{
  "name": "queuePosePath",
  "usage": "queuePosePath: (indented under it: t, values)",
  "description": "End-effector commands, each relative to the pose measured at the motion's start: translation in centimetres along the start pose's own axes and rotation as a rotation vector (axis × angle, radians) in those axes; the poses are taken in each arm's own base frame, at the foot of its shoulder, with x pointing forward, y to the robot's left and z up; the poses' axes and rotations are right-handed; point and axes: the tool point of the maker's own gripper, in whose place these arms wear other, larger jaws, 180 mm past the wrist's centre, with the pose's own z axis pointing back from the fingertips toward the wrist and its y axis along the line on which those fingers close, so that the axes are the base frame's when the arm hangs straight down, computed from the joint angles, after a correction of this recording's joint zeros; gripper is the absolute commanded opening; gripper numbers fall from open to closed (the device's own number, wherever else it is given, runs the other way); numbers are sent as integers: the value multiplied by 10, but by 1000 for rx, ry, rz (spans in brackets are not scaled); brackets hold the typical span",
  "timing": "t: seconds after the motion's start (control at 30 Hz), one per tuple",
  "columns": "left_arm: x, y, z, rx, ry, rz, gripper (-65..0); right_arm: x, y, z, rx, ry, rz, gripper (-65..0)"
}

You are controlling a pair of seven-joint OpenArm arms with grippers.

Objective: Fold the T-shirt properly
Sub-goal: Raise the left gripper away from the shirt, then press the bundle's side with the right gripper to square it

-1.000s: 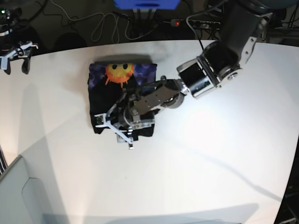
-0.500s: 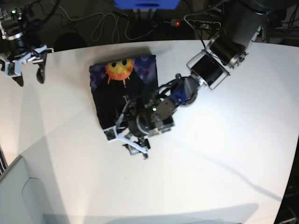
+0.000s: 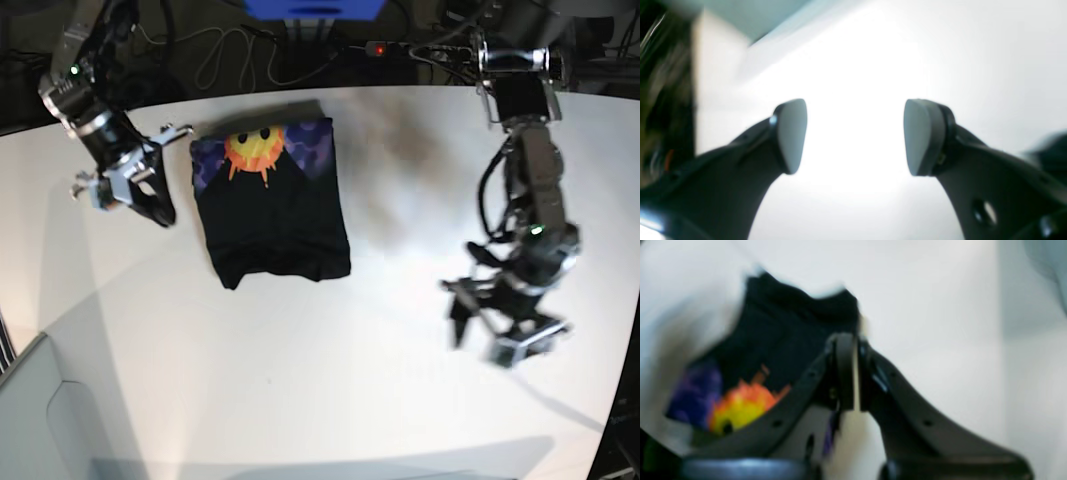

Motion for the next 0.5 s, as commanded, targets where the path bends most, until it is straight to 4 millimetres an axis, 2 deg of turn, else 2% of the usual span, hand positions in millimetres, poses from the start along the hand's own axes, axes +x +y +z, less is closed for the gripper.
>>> queuePosePath:
  t: [0.0,0.07,0.27,0.47]
  values:
    - [4,16,8,41,-32,29,-216,11,2,-7,36,-29,34,-639]
    - [-28,40,20,108,26,82,-216,8,6,-28,92,9,45,-648]
    - [-100,67,53,204,174,151,-216,-12,13,-83,213,98,3,-648]
    - [-149,83,85,273,283,192,-216,-27,25,-118,314,174,-6,-648]
